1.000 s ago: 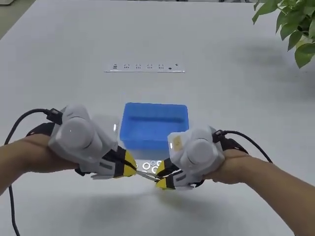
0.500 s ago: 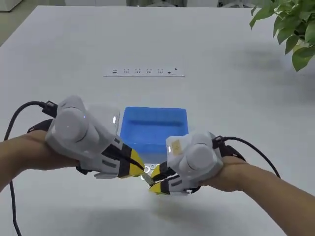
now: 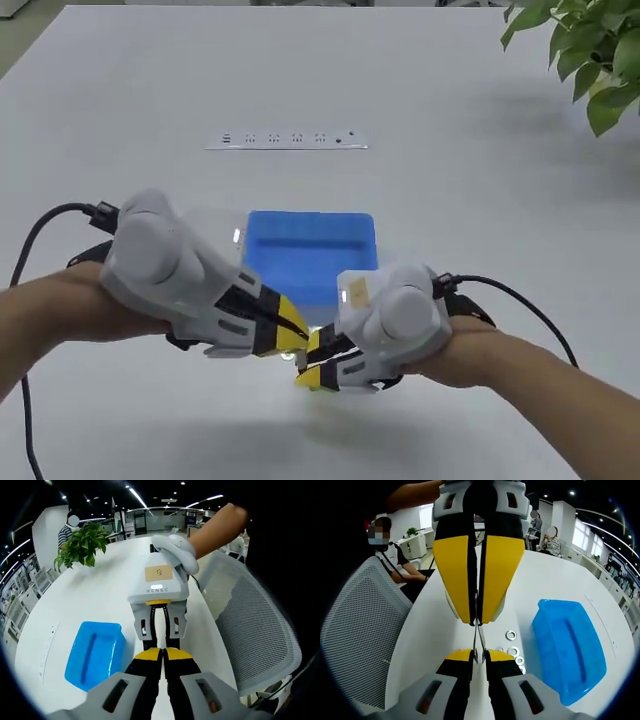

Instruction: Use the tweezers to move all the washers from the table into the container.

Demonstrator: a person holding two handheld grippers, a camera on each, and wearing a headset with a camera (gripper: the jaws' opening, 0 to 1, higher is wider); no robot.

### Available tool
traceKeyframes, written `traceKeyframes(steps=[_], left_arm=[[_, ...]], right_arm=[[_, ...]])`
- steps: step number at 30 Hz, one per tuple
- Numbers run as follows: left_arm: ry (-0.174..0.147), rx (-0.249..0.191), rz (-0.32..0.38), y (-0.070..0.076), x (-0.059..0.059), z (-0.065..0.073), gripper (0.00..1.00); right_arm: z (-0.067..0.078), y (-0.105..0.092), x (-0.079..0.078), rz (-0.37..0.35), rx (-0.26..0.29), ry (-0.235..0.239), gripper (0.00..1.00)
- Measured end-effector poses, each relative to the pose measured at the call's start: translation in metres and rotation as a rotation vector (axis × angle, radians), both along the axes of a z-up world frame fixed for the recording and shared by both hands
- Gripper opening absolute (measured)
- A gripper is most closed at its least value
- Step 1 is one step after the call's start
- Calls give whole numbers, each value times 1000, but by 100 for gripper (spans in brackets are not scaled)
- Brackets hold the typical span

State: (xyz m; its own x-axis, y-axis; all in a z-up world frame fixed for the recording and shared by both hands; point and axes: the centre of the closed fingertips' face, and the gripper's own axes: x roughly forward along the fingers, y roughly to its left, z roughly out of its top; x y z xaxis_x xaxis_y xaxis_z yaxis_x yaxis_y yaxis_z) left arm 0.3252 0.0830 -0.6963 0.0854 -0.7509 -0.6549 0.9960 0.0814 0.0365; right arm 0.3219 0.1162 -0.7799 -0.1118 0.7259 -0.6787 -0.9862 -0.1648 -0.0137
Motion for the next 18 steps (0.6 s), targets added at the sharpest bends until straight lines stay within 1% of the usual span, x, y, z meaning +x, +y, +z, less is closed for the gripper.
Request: traceKeyframes(steps=[6, 11, 15, 18], left_arm=[[-9, -27, -1, -3, 0, 0, 6], [3, -29, -2, -3, -1, 1, 6], [3, -25, -7, -2, -2, 1, 6], [-1, -19, -12, -2, -2, 1, 6]], right_arm=[[0, 0, 0, -5, 2, 1, 12], [1, 0, 1, -14, 2, 4, 13], [4, 0, 1, -22, 11, 9, 14], [4, -2, 3, -28, 7, 2, 17]])
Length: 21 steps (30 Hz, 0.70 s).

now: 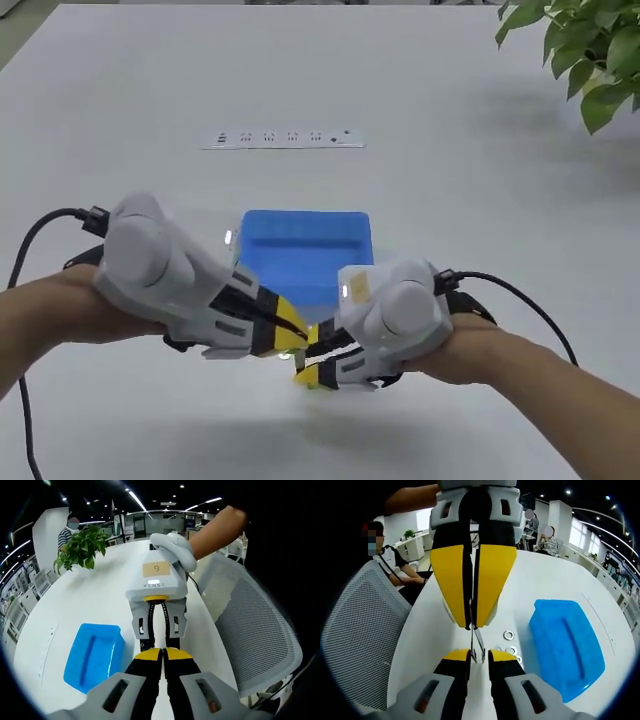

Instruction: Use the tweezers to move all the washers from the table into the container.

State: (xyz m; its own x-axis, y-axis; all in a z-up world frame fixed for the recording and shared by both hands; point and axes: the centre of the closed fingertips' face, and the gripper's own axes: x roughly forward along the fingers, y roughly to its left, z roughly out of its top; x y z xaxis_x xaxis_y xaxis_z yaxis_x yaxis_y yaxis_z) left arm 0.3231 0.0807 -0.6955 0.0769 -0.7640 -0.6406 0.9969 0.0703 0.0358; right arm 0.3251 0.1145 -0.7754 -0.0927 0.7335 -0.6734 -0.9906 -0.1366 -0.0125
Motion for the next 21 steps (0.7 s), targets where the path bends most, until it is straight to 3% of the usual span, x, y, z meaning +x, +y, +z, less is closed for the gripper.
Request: traceKeyframes(steps=[21], left_arm=[[-33, -15, 10, 0, 18, 10, 6]], right_arm=[[10, -11, 18, -68, 15, -17, 20]])
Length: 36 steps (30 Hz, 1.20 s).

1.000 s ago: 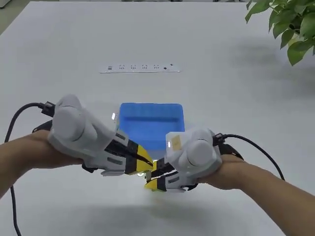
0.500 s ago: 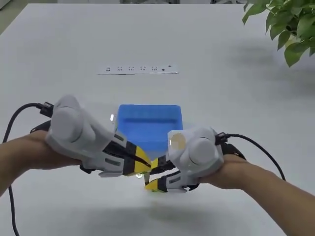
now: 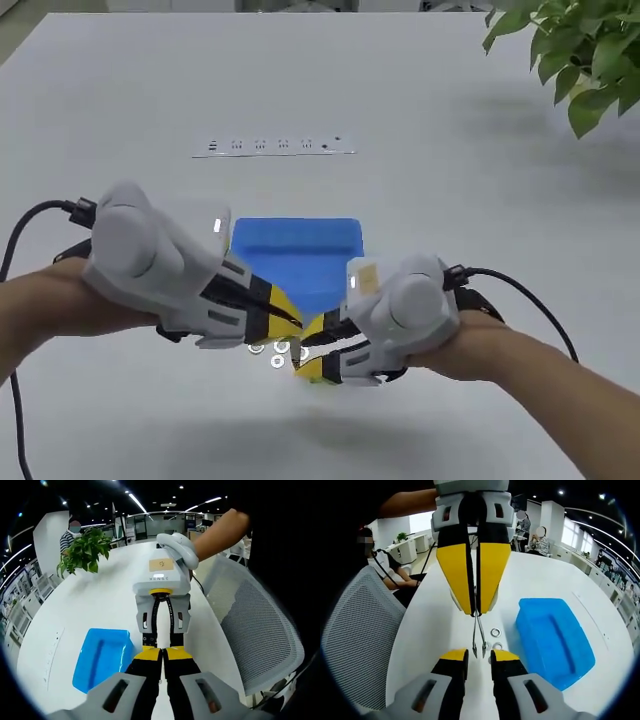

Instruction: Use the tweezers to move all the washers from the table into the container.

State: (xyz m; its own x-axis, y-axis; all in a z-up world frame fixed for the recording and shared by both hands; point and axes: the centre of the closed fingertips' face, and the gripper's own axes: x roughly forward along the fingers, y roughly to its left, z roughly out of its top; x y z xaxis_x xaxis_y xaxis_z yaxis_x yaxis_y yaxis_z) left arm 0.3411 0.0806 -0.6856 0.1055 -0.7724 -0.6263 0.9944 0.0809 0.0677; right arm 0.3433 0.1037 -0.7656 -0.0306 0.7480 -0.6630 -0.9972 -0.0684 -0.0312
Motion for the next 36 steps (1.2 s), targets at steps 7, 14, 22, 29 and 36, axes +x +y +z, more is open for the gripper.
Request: traceKeyframes(steps=[7, 14, 22, 29, 36], left_arm=[[-2, 1, 5, 3, 7, -3, 6], [-3, 3, -1, 3, 10, -5, 6], [-1, 8, -13, 1, 13, -10, 6], [-7, -3, -25, 2, 14, -8, 6], [-3, -4, -27, 1, 15, -8, 6]], right_arm=[[-4, -7, 3, -25, -16, 9, 23], [-9, -14, 4, -42, -29, 18, 25], [-12, -17, 4, -47, -35, 23, 25], [-11, -15, 5, -52, -22, 24, 25], [-12, -12, 6, -47, -20, 25, 25]])
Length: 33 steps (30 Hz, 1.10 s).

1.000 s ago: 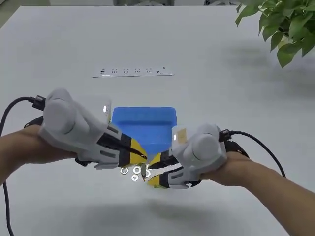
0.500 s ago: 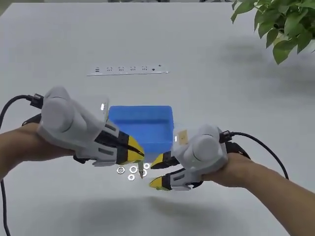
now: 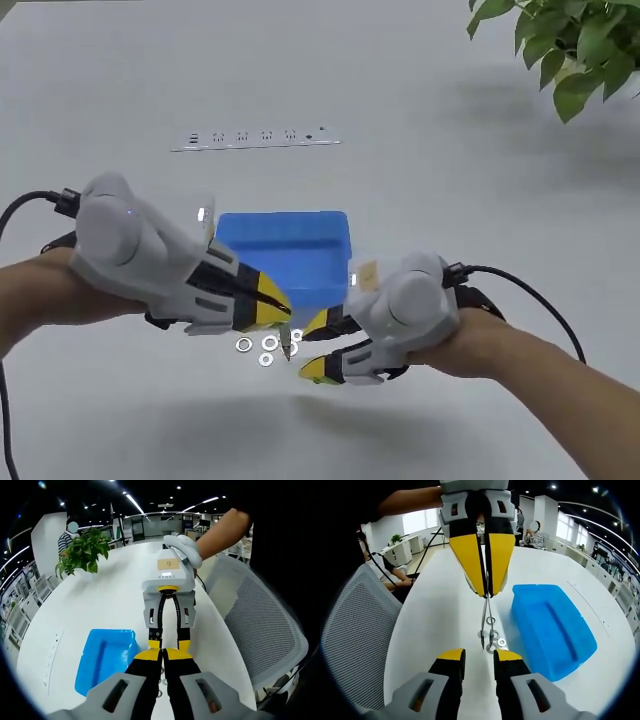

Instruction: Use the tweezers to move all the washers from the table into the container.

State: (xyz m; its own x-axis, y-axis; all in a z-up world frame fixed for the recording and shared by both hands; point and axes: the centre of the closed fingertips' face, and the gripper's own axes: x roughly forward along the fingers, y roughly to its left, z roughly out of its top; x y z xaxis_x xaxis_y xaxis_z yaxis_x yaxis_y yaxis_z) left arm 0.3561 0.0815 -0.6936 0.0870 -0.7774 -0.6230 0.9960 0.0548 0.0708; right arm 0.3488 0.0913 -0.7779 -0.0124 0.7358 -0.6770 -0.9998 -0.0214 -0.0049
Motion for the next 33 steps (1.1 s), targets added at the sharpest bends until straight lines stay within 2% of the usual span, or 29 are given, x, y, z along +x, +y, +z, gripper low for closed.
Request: traceKeyframes(steps=[6, 10, 11, 14, 27, 33], left_arm=[[4, -4, -2, -2, 1, 0, 6], [-13, 14, -7, -1, 3, -2, 6], [-1, 6, -4, -1, 2, -1, 6], [5, 7, -1, 0, 3, -2, 6], [12, 8, 26, 2, 7, -2, 6], [15, 7, 32, 2, 6, -3, 6]], right_arm=[[0, 1, 1, 0, 4, 3, 25], [-1, 2, 1, 1, 6, 4, 25], [-1, 2, 1, 2, 6, 5, 25], [-1, 2, 2, 4, 6, 5, 25], [2, 15, 8, 24, 22, -12, 22], [2, 19, 9, 42, 19, -25, 18]])
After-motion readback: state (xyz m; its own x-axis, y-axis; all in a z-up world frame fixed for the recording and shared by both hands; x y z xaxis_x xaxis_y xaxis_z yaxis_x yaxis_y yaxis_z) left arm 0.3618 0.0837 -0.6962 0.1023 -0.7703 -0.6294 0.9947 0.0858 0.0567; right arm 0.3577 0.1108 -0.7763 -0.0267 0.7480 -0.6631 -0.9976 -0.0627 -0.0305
